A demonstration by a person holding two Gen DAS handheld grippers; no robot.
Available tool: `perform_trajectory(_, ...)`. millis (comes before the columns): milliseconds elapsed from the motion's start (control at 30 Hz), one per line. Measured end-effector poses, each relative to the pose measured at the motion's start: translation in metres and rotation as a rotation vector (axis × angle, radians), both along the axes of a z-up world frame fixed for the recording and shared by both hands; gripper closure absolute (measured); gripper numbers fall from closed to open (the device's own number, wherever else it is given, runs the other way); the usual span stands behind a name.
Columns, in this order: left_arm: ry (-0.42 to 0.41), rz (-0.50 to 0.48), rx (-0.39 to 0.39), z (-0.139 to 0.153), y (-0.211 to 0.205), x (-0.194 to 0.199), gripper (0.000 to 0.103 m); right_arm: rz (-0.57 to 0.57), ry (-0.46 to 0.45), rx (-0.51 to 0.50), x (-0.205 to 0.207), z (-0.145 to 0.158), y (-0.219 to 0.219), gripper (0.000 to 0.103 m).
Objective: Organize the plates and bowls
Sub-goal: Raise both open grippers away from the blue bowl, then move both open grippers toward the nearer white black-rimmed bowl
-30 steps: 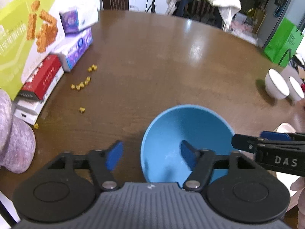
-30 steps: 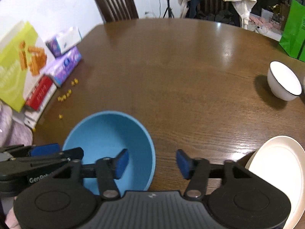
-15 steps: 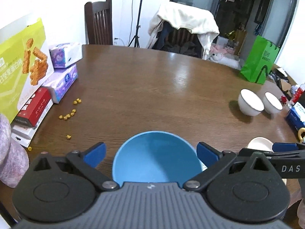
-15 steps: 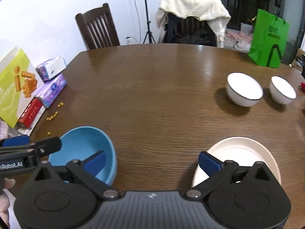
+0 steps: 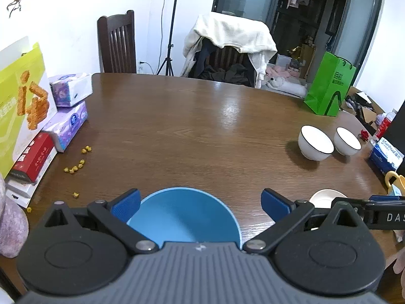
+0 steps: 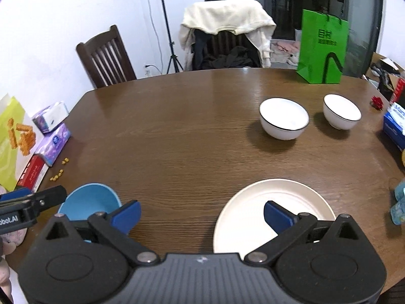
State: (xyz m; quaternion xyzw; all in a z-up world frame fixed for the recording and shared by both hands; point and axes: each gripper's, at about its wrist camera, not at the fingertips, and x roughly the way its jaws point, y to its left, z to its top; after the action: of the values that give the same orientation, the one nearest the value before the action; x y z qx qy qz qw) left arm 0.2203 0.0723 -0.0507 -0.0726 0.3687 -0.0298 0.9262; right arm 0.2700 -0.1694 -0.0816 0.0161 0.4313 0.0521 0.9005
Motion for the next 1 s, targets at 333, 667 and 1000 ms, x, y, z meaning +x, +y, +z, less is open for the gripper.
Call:
perform_trajectory(333,-0.009,-0.010,0.007,0.004,-0.001,0.000,0.000,-0.016,-0.031,0.014,-0.003,0.009,-0.007,0.000)
perform_trajectory(667,-0.020,-0.022,0.011,0.009,-0.007,0.000,0.000,-0.055,-0.032,0.032,-0.005,0.014,-0.022,0.000)
perform_trajectory(1000,-0.027,-0.015,0.007,0.008,-0.023,0.003,0.000,-0.102,-0.024,0.059,-0.005,0.012,-0.051,0.000)
